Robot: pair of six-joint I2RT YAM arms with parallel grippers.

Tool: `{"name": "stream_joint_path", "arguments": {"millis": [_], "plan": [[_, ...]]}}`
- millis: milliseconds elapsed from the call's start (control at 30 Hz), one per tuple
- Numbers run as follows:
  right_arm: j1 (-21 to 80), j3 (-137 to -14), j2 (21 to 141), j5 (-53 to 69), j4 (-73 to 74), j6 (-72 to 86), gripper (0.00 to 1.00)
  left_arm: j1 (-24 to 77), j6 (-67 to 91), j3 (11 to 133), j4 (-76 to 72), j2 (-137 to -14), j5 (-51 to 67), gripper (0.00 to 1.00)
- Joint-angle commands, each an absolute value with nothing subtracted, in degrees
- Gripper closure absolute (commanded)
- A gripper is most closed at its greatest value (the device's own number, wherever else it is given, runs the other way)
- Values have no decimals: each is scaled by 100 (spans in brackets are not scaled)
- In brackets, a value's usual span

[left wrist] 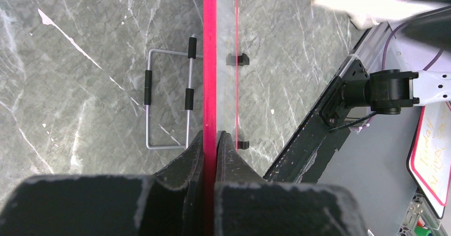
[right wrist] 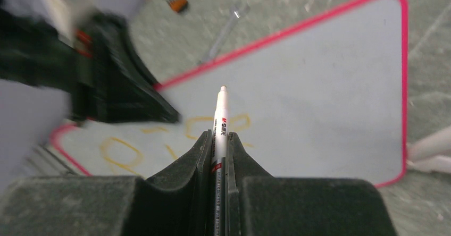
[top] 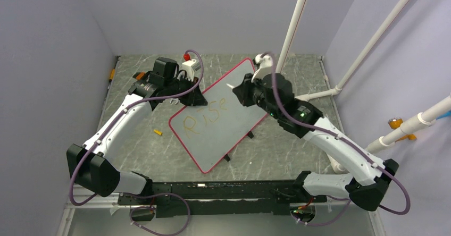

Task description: Write a sentence on the whiteboard

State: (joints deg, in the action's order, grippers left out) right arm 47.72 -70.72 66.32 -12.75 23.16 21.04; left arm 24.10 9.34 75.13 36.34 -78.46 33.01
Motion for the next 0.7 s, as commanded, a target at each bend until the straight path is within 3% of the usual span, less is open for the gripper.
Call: {"name": "stream_joint_path", "arguments": {"millis": [0,300,667], "plan": [[4769,-7956,6352,-1153,2356,2833,100,2452,149,7550,3263,-7847,2221,100],[4764,-8744,6506,-1789,2555,4024,100,2452,149,7567,3276,-7916,2210,100],[4768,-9607,7044,-2124,3048,4213,100,2452,169,7568,3271,-7980,2296,100]]}}
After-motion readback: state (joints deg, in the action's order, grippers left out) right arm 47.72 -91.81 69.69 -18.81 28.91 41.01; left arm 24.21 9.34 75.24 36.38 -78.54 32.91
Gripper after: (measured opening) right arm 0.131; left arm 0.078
